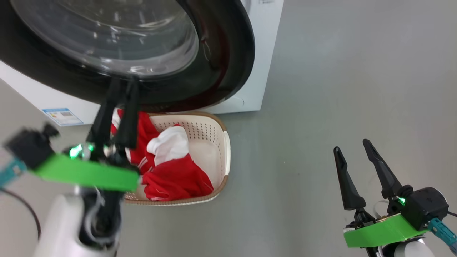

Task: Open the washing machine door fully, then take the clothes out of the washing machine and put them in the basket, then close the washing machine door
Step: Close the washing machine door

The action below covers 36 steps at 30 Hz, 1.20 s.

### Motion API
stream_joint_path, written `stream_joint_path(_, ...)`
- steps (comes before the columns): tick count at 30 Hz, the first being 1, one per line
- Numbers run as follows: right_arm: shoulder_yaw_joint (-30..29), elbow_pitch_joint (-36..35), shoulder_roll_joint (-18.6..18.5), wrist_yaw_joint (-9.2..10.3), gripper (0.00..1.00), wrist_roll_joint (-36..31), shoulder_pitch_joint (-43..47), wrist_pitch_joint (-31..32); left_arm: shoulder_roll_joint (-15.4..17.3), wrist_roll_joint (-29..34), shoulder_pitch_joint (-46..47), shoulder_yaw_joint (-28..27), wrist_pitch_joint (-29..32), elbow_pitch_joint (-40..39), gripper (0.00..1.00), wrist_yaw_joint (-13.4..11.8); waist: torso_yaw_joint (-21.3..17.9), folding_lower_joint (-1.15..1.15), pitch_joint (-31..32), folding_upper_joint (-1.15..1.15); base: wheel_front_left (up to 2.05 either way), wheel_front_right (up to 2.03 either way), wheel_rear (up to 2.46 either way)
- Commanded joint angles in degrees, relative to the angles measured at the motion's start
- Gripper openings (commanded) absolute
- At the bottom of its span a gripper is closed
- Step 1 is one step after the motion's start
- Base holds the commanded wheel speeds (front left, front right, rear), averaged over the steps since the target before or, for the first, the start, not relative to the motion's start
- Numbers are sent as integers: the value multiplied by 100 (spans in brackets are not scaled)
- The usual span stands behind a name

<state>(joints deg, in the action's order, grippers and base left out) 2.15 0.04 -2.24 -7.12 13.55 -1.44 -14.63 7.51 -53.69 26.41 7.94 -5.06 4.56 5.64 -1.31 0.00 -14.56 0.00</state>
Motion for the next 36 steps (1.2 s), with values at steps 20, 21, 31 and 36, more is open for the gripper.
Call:
stream_joint_path(20,25,-254,-64,-36,100,-297,342,-37,324,3253,-1800,-203,-992,-732,100,-1017,115,0,712,0,0,0,0)
stream_joint_path(21,14,-261,-64,-36,100,-303,369,-37,292,3299,-1872,-260,-992,-754,100,-1034,118,0,738,0,0,0,0)
stream_joint_path(31,-84,-309,-64,-36,100,-319,592,-37,19,3699,-2468,-795,-993,-759,100,-976,94,0,968,0,0,0,0)
stream_joint_path(36,-138,-371,-64,-36,100,-342,663,-37,-120,3903,-2718,-850,-993,-827,100,-930,57,0,1044,0,0,0,0)
